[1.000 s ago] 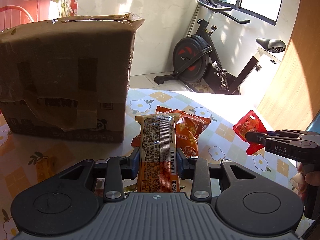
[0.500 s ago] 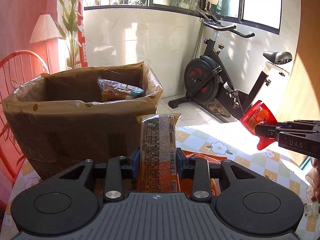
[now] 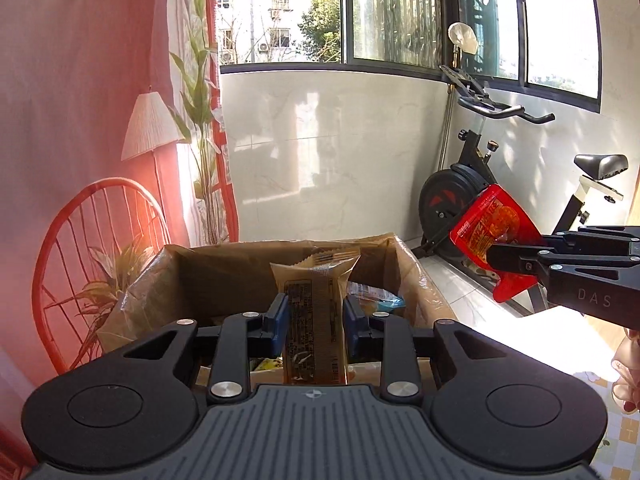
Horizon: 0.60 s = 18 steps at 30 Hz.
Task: Organize snacks
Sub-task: 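Lower the biscuit packet into the box while the right gripper holds the red packet above it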
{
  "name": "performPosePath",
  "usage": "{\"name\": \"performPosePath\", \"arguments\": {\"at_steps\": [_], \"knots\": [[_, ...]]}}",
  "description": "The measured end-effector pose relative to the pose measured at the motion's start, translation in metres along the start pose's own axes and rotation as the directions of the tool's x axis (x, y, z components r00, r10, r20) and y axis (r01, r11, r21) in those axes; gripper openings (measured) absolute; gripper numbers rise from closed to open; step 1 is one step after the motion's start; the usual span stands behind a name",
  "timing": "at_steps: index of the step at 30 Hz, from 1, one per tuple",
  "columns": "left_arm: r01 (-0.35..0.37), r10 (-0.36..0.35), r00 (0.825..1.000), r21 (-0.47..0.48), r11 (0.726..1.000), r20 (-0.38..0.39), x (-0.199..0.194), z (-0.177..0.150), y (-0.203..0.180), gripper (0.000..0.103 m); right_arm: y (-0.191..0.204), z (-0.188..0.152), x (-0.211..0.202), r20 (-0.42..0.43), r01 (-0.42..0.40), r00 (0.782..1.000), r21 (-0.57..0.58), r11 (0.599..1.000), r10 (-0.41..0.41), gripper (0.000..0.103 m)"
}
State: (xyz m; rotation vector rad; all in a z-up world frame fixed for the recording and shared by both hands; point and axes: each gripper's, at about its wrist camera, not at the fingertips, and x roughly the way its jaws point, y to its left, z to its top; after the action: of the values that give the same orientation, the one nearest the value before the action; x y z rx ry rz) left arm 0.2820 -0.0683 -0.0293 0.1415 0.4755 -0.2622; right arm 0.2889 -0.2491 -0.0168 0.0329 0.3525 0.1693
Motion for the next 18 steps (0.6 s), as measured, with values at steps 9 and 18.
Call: {"name": "performPosePath", "arguments": {"at_steps": [9,18], "knots": [[-0.017,0.011,0.997,-0.081,0.997,-0.075,0.051,0.005,0.048,0.025,0.029,-0.003,0.078,-0.096,-0.054,0.994,0.002,0.999,0.054,0.019],[0.059,-0.064,0.996,-0.078,0.995,-0.061,0.037,0.004,0.053,0.027,0.034,-0.016,0.091,-0.144,-0.089,0.986,-0.01,0.996,0.087,0.019]]}}
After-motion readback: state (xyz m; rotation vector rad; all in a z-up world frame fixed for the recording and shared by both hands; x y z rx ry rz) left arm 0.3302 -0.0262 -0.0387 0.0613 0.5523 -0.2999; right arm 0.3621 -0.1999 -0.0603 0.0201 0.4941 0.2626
